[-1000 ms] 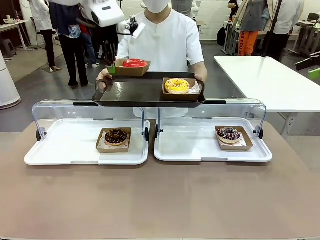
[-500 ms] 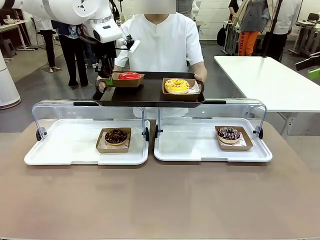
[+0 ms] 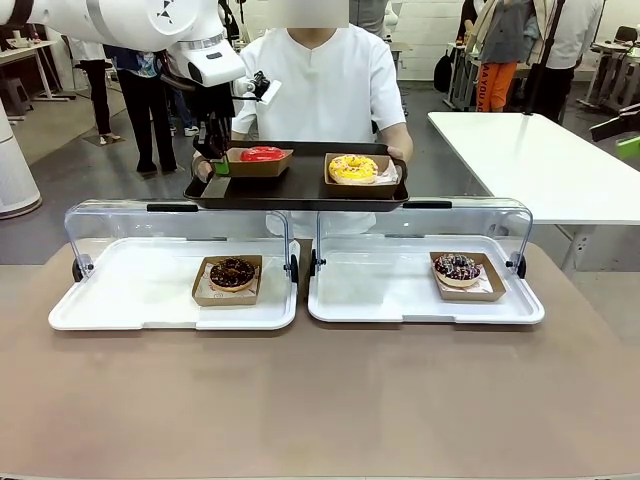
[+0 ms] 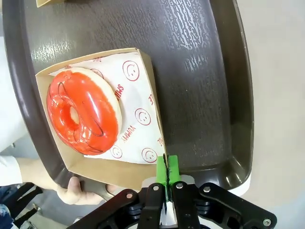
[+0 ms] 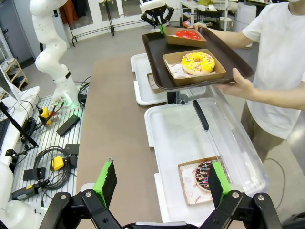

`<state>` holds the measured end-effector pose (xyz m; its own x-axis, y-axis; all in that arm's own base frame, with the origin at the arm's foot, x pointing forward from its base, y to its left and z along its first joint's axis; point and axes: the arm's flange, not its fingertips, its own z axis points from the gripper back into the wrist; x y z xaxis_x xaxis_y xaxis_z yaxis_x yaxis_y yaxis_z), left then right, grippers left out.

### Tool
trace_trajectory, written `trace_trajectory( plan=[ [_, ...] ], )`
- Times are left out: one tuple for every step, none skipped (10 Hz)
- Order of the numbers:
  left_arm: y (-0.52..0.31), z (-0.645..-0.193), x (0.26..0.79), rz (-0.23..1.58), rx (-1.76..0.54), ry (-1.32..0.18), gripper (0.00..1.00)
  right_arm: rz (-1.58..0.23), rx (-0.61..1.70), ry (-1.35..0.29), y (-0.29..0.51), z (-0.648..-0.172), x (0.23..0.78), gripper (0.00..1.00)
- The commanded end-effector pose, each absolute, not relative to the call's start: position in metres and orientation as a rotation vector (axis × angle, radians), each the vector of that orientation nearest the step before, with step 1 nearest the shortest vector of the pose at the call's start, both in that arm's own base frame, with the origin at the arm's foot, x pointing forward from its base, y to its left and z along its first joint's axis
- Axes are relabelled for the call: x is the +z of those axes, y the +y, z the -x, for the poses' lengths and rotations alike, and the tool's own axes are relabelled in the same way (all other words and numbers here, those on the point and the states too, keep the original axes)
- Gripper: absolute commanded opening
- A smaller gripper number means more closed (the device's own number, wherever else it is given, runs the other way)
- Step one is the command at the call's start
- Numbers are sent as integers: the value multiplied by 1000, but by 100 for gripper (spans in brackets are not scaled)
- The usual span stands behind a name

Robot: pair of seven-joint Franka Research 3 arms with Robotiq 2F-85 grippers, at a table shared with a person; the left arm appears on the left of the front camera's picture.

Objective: Provide the desired donut to the person.
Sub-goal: Place the picked Paper togo box onto the Handle tray extended by the person.

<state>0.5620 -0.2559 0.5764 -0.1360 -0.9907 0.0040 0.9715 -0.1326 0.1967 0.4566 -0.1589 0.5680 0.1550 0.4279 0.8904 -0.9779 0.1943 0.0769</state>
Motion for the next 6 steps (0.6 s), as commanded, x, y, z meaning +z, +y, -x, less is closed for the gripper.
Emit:
trace_trajectory(
  plan=[
    [-255, -562, 576, -162, -1694, -174, 1, -811, 1178, -877, -158, -456, 567, 100],
    [-255, -562, 576, -162, -1694, -174, 1, -811, 1178, -877, -158, -456, 567, 100],
    [-255, -562, 576, -162, -1694, -174, 1, -811, 1178, -877, -158, -456, 567, 100],
    [-255, -562, 576, -162, -1694, -174, 1, -811, 1178, -877, -158, -456, 567, 100],
    [-256, -562, 576, -144, -1701, -172, 1, -811, 1178, -877, -158, -456, 567, 100],
    [-255, -571, 579, -121, -1682, -174, 1, -811, 1178, -877, -158, -456, 567, 100]
  ],
)
